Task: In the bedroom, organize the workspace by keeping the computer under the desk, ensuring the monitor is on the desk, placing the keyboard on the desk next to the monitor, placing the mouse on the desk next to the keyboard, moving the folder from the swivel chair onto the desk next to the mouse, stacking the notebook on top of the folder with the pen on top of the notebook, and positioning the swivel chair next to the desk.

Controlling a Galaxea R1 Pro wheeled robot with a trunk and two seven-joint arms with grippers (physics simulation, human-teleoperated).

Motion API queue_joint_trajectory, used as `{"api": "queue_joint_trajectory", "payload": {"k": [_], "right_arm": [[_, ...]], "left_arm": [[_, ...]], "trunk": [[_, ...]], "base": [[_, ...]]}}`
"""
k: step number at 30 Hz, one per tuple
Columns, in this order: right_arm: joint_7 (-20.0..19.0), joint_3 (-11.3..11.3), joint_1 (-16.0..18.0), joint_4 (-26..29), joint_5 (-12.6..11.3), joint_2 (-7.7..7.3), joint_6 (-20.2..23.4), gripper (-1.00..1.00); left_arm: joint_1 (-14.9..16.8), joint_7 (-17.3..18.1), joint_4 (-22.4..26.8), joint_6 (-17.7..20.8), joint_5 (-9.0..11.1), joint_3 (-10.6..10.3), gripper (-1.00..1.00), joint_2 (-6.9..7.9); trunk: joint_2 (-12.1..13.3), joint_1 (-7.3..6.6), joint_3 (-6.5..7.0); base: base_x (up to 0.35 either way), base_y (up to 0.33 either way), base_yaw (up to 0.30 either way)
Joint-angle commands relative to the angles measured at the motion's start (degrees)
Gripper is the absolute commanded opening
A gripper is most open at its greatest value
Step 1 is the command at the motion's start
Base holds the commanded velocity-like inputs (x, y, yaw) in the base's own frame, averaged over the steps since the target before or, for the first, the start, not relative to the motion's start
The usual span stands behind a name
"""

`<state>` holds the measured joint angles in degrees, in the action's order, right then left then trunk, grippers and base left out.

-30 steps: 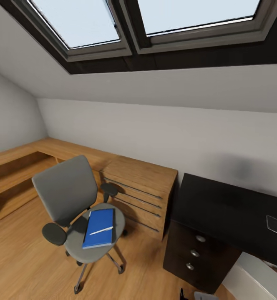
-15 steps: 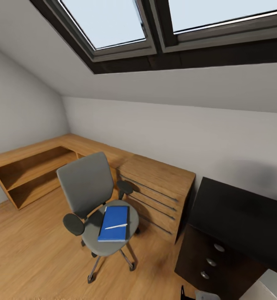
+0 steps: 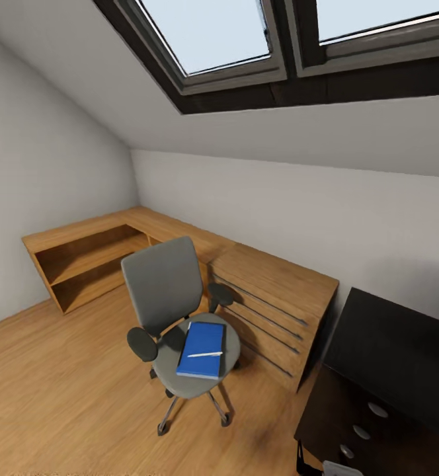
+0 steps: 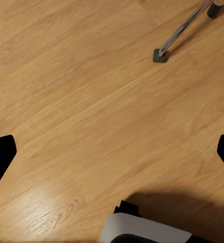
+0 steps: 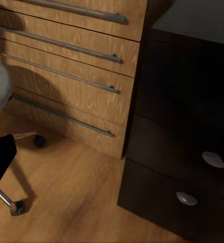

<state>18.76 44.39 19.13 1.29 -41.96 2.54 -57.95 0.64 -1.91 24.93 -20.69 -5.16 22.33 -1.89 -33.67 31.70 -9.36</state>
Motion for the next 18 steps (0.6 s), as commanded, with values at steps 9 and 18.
{"api": "queue_joint_trajectory", "payload": {"k": [9,18], "right_arm": [[0.5,0.5,-0.1,-0.5,0.0,-0.2,-1.6,1.0],[0.5,0.6,-0.1,-0.5,0.0,0.03,-1.5,1.0]], "left_arm": [[0.1,-0.2,-0.1,-0.6,-0.5,0.3,1.0,-0.07],[0.1,-0.2,-0.2,-2.6,-0.5,0.3,1.0,-0.02]], "trunk": [[-0.1,0.02,-0.25],[-0.1,0.02,-0.25]], "base": [[0.0,0.0,0.062],[0.0,0.0,0.001]]}}
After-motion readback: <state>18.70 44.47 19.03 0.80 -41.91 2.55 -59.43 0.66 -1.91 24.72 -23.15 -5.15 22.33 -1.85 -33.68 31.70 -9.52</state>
